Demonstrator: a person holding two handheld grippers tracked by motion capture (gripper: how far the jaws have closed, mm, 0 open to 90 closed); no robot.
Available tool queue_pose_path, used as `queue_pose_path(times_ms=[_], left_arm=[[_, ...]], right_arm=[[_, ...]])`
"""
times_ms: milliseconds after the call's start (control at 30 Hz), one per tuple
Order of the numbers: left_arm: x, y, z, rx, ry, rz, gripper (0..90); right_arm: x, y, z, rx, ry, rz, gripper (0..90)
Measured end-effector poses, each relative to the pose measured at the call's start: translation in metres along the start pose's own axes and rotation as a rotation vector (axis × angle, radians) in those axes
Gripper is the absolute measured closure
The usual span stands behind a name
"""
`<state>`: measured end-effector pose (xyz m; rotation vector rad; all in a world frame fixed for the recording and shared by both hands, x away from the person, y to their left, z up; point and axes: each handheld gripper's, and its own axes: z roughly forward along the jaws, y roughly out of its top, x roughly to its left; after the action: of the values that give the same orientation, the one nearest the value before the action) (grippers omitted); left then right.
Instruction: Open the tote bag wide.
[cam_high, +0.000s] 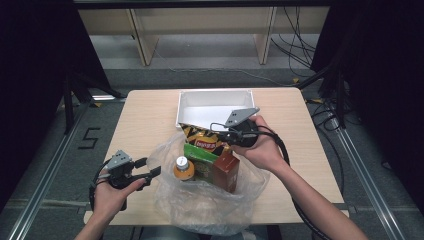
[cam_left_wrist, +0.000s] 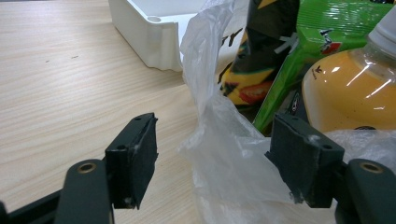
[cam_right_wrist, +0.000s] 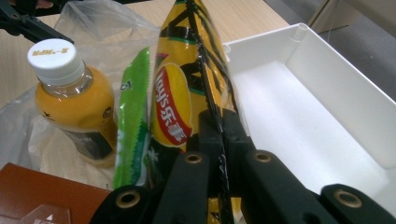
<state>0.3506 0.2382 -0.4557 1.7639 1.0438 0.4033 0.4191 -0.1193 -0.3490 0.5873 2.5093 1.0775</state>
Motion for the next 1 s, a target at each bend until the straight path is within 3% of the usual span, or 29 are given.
queue_pose_path(times_ms=[133,167,367,467,500,567,833,900,1000], left_arm=[[0.0,0.0,0.001,0.001,0.0,-0.002,31.9],[-0.001,0.0,0.001,0.004,0.001,0.0,31.9],[-0.001,0.0,0.001,0.0,-0.003,-0.009,32.4],[-0.002,0.0,0.001,0.0,-0.003,-0.009,32.5],[-0.001,0.0,0.001,0.001,-0.002,-0.004,32.6],[-0.001,0.0,0.001,0.004,0.0,0.0,32.7],[-0.002,0.0,0.003,0.006,0.0,-0.009,32.9],[-0.002,0.0,0.004,0.007,-0.002,0.002,33.0],[-0.001,0.0,0.004,0.006,0.001,-0.001,33.3]], right_arm=[[0.001,0.002,-0.004,-0.006,0.02,-0.001,90.0],[0.0,0.003,-0.004,-0.015,0.012,-0.022,90.0],[0.001,0.006,-0.009,-0.035,0.001,-0.011,90.0],[-0.001,0.008,-0.011,-0.057,-0.007,-0.033,90.0],[0.001,0.008,-0.013,-0.051,-0.005,-0.005,90.0],[0.0,0.01,-0.014,-0.062,-0.007,-0.027,90.0],[0.0,0.012,-0.019,-0.071,-0.013,0.008,90.0],[-0.003,0.013,-0.02,-0.088,-0.008,-0.019,90.0],[-0.004,0.015,-0.024,-0.087,0.002,-0.017,90.0]])
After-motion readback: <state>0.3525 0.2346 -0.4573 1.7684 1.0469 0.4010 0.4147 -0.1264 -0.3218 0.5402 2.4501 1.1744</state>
